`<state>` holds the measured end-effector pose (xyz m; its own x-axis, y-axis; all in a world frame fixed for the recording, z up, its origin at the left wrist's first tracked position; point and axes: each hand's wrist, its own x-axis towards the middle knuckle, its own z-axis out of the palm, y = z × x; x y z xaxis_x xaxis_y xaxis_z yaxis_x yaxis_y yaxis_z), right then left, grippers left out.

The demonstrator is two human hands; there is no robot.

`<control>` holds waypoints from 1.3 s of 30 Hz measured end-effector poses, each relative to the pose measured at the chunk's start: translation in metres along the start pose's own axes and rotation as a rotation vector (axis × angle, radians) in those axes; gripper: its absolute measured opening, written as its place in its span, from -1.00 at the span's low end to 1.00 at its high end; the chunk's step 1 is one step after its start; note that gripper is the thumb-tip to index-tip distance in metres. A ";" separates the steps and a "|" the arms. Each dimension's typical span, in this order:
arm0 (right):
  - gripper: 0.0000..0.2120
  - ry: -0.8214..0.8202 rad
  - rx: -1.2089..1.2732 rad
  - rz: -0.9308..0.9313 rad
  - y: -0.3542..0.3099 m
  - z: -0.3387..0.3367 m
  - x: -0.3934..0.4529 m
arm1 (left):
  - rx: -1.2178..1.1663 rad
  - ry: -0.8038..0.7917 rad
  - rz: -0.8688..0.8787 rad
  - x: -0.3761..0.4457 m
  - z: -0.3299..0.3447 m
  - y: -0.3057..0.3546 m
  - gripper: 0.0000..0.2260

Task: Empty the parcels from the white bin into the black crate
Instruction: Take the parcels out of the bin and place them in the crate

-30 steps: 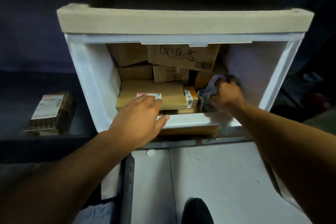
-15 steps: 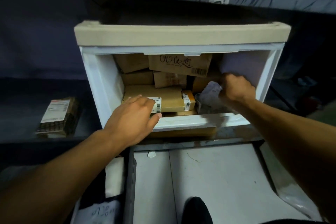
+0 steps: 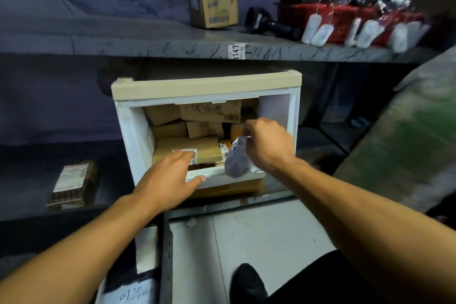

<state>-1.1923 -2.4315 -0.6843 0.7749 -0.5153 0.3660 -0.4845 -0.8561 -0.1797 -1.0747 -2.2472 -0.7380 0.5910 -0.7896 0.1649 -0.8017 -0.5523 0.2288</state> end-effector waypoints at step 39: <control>-0.84 -0.252 1.359 0.540 -0.084 0.017 -0.008 | -1.121 0.598 -0.649 -0.024 -0.045 -0.036 -0.95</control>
<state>-1.1506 -2.3558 -0.6874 0.7460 -0.6465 -0.1598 -0.0980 0.1308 -0.9866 -1.0558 -2.1964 -0.7067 0.9941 -0.0976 0.0473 -0.0517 -0.0433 0.9977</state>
